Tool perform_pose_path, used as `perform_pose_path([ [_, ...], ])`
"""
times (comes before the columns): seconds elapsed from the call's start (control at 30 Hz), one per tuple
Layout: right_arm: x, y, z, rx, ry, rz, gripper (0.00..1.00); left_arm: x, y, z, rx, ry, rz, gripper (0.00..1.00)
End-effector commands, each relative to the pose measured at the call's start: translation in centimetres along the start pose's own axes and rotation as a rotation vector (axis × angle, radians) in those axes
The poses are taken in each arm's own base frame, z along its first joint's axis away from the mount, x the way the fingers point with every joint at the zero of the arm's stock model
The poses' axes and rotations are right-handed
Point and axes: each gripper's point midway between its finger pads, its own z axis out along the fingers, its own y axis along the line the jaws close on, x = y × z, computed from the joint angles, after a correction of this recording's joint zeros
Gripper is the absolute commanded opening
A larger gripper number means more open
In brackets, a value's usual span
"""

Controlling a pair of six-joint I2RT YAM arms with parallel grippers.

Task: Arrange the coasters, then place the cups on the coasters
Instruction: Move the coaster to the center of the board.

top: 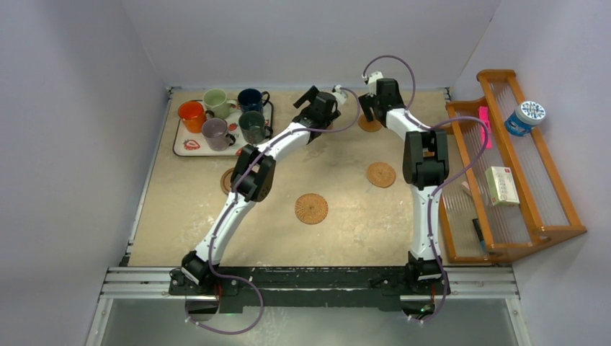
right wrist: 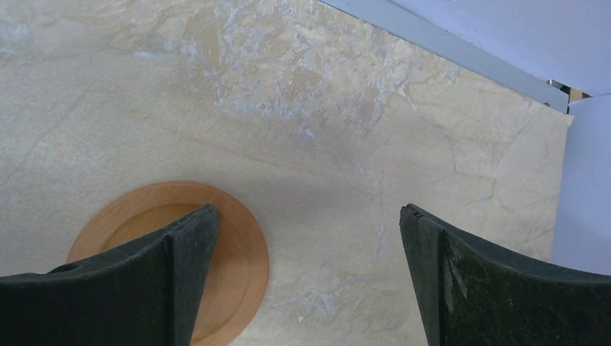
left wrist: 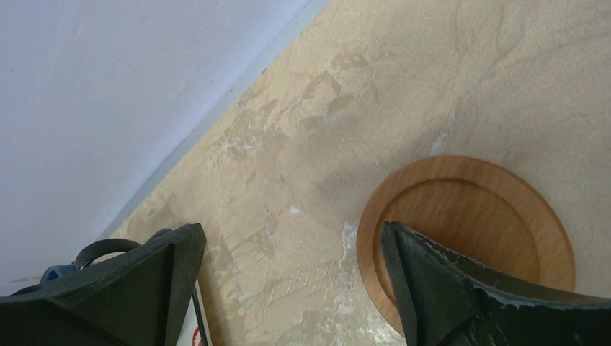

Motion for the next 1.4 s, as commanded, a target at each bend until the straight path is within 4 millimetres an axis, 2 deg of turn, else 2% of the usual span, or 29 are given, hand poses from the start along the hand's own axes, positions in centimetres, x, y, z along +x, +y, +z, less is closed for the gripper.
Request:
perform_pose_path([
  [0.0, 0.2, -1.6, -1.7, 0.016, 0.033, -0.028, 0.99, -6.0, 5.2, -3.5, -0.007, -0.101, -0.098, 1.0],
  [0.03, -0.5, -1.8, -2.2, 0.013, 0.02, -0.026, 0.99, -7.0, 6.0, -4.1, -0.012, -0.118, -0.114, 1.0],
  [0.1, -3.4, -2.8, -3.7, 0.001, -0.026, -0.009, 0.99, -8.8, 7.6, -5.3, -0.016, -0.155, -0.137, 1.0],
  [0.23, -8.6, -4.7, -8.0, -0.023, -0.129, 0.013, 0.99, -12.2, 11.2, -8.8, -0.014, -0.225, -0.155, 1.0],
  [0.3, -10.3, -5.2, -10.7, -0.05, -0.167, 0.024, 0.99, -12.6, 12.3, -10.9, 0.018, -0.229, -0.126, 1.0],
  [0.37, -10.8, -5.3, -13.3, -0.081, -0.183, 0.03, 0.99, -11.9, 12.8, -13.3, 0.07, -0.214, -0.078, 1.0],
  [0.47, -9.4, -4.9, -16.7, -0.115, -0.195, 0.003, 0.99, -8.3, 12.4, -16.6, 0.142, -0.169, 0.005, 1.0],
  [0.6, -6.5, -3.7, -20.9, -0.161, -0.215, -0.014, 0.99, -1.7, 11.4, -21.2, 0.207, -0.111, 0.043, 1.0],
  [0.63, -5.9, -3.4, -21.8, -0.17, -0.223, -0.019, 0.99, -0.5, 12.0, -22.6, 0.205, -0.103, 0.033, 1.0],
  [0.77, -3.2, -1.2, -24.9, -0.26, -0.252, -0.033, 0.99, 6.6, 11.1, -24.3, 0.295, 0.002, -0.015, 1.0],
  [0.9, -1.1, 0.4, -26.9, -0.315, -0.276, -0.036, 0.99, 11.5, 11.3, -24.3, 0.396, 0.078, -0.123, 0.96],
  [0.97, -0.5, 0.6, -27.6, -0.315, -0.295, -0.05, 0.99, 13.4, 10.7, -24.7, 0.431, 0.08, -0.128, 0.96],
  [1.0, 0.1, 1.0, -27.7, -0.325, -0.298, -0.067, 0.99, 14.6, 9.7, -25.0, 0.464, 0.088, -0.122, 0.96],
  [1.1, 1.6, 2.4, -27.9, -0.367, -0.323, -0.121, 0.99, 16.5, 8.1, -25.7, 0.517, 0.091, -0.109, 0.97],
  [1.23, 3.1, 6.0, -28.8, -0.477, -0.369, -0.218, 0.99, 18.4, 7.2, -26.2, 0.578, 0.088, -0.108, 0.97],
  [1.37, 3.6, 11.0, -29.6, -0.535, -0.378, -0.344, 0.99, 19.7, 6.7, -27.1, 0.66, 0.07, -0.123, 0.97],
])
